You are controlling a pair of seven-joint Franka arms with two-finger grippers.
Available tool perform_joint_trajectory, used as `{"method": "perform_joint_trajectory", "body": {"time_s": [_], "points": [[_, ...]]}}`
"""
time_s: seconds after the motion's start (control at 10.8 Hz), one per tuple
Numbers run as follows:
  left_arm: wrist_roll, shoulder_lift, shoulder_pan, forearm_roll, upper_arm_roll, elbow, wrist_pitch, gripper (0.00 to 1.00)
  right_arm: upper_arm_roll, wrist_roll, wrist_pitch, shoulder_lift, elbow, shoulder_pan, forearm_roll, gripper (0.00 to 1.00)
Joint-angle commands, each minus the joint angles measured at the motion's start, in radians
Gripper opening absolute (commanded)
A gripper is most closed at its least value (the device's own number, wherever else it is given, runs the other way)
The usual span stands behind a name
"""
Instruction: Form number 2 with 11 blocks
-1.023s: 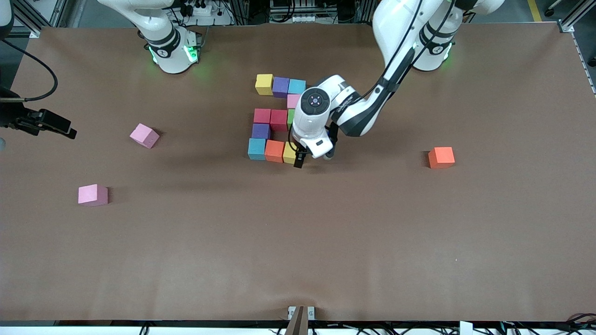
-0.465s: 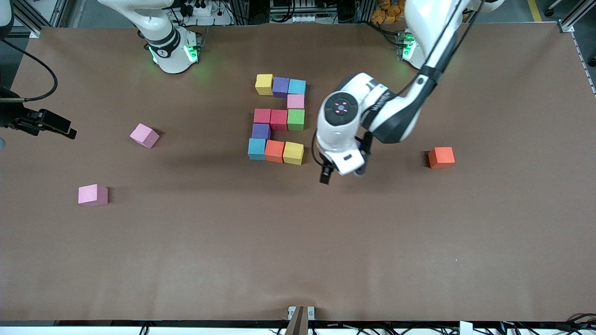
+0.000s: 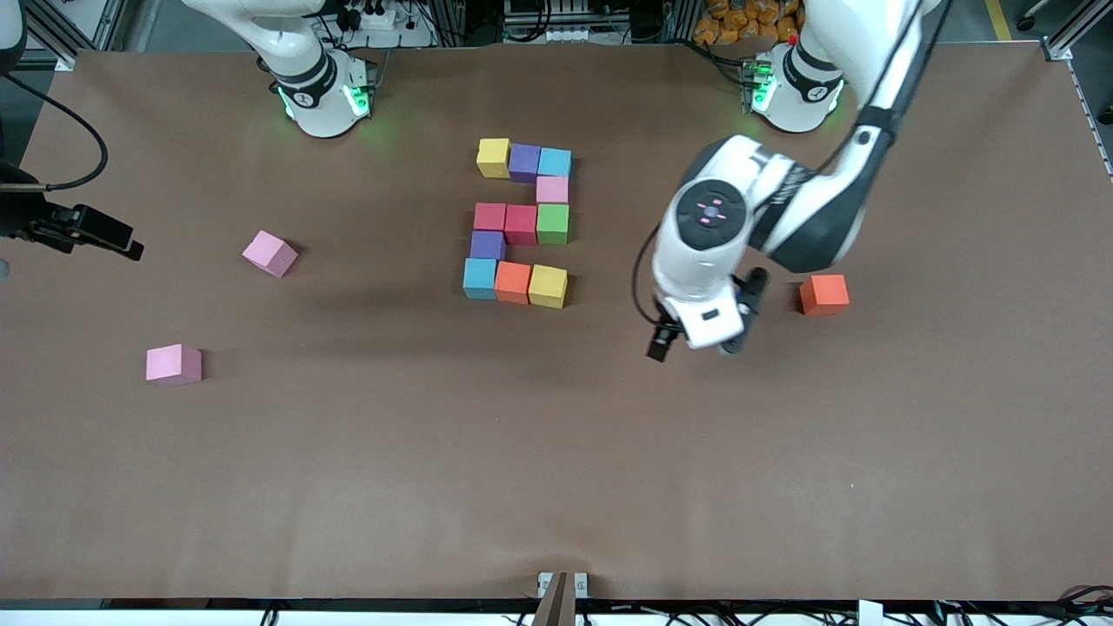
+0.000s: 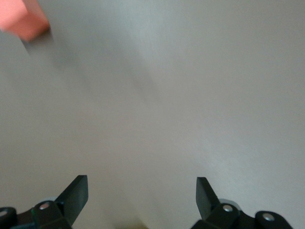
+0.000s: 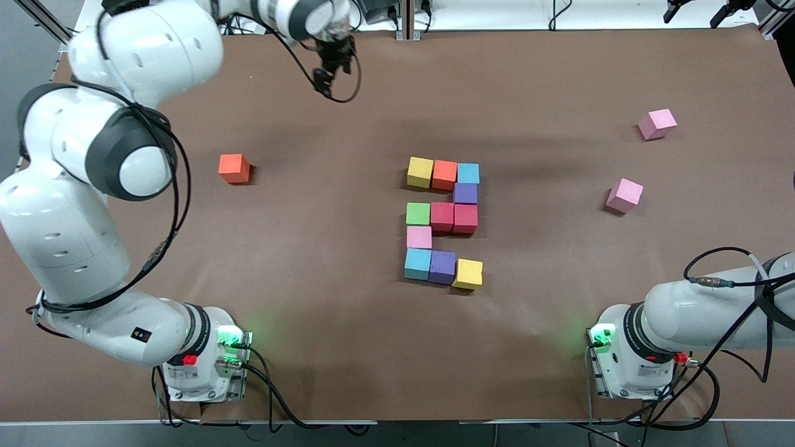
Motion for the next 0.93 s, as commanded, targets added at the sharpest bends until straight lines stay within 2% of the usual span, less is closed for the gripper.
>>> {"method": "perform_joint_trajectory", "body": {"time_s": [0.0,0.28,0.47,0.74,0.84], "points": [[0.183,-0.072,0.078,-0.004,-0.011,0.002,-0.106,1.00,0.013,0.017,-0.015,0.008,0.018,-0.012,-0.001,1.00],[0.339,-0.138,0.137,-0.009,-0.018,-0.004,-0.262,1.00,0.013,0.017,-0.017,0.007,0.020,-0.010,-0.004,1.00],[0.532,-0.177,0.161,-0.035,-0.008,-0.019,-0.363,1.00,0.014,0.017,-0.018,0.004,0.020,-0.008,-0.004,1.00],[0.779,-0.284,0.192,-0.039,0.000,-0.178,-0.358,1.00,0.014,0.015,-0.023,-0.004,0.018,-0.009,-0.004,1.00],[0.870,-0.336,0.200,-0.042,0.061,-0.232,-0.345,1.00,0.014,0.017,-0.035,-0.007,0.020,-0.008,-0.004,1.00]]}}
